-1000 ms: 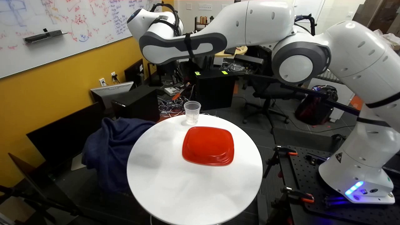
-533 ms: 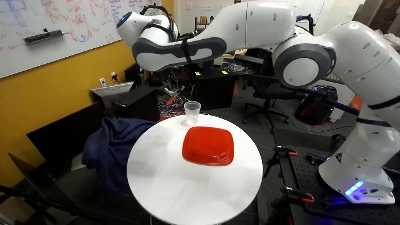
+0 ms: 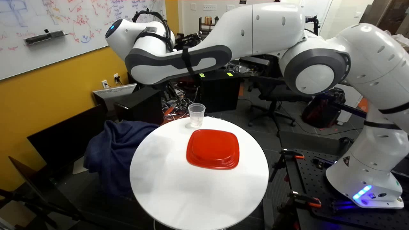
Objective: Remove the orange marker from the clear cup
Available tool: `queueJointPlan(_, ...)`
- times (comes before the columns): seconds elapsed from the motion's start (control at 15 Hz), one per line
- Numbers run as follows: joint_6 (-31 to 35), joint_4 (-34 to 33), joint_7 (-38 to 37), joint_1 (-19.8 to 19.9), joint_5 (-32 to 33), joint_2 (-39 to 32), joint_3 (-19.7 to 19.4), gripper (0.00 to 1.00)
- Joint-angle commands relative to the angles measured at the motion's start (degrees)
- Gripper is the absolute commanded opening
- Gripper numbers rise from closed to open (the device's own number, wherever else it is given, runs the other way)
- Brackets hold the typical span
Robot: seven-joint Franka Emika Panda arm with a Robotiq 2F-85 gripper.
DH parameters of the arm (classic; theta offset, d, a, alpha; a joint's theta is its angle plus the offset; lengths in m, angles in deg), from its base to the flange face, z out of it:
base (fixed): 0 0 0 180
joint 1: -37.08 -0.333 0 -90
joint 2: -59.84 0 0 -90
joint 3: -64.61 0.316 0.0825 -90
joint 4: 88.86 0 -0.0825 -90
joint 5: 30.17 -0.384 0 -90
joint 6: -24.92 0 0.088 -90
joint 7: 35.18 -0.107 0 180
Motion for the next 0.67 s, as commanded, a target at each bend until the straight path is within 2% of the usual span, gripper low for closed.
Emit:
queueJointPlan(0.0, -0.06, -0.91, -2.32, -1.96, 0.08, -1.10, 0.12, 0.03)
queueJointPlan(0.6, -3.04, -3.88, -4.89, -5.94, -1.02, -4.09, 0.76, 0.03)
